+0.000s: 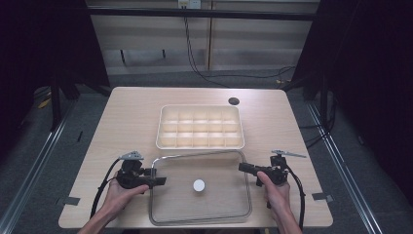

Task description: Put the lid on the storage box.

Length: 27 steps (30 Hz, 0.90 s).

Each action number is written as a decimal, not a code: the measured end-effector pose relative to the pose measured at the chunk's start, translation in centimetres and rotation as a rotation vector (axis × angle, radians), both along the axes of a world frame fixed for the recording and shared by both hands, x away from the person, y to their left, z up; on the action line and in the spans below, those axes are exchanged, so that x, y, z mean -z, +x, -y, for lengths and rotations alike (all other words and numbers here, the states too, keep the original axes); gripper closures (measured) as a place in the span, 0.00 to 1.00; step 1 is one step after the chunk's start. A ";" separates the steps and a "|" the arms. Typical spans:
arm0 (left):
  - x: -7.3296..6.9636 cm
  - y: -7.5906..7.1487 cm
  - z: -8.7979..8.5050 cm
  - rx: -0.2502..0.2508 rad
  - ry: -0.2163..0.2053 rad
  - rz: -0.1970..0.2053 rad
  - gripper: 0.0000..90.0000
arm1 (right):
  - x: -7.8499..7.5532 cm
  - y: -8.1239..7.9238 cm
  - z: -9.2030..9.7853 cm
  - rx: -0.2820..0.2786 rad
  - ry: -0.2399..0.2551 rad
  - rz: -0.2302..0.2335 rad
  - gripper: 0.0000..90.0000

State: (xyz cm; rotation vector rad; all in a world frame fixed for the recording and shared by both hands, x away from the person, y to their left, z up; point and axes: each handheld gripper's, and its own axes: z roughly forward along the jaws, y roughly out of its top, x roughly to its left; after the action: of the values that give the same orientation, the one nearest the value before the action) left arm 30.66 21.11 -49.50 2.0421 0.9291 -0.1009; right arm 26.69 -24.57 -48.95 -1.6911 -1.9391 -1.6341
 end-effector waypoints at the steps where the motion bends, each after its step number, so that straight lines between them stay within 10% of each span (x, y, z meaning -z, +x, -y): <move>1: -0.2 0.0 0.0 0.001 -0.004 0.004 0.40 | 0.0 0.0 0.0 0.003 -0.002 -0.004 0.83; 27: -2.7 -0.5 -0.9 -0.005 -0.061 0.072 0.59 | -0.8 -0.1 -0.3 0.017 -0.044 0.039 0.80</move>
State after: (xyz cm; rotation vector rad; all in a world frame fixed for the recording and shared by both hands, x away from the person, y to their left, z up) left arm 30.16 22.05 -46.77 1.9745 0.8754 -0.0517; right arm 26.58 -24.27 -48.14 -1.7080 -1.9985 -1.6544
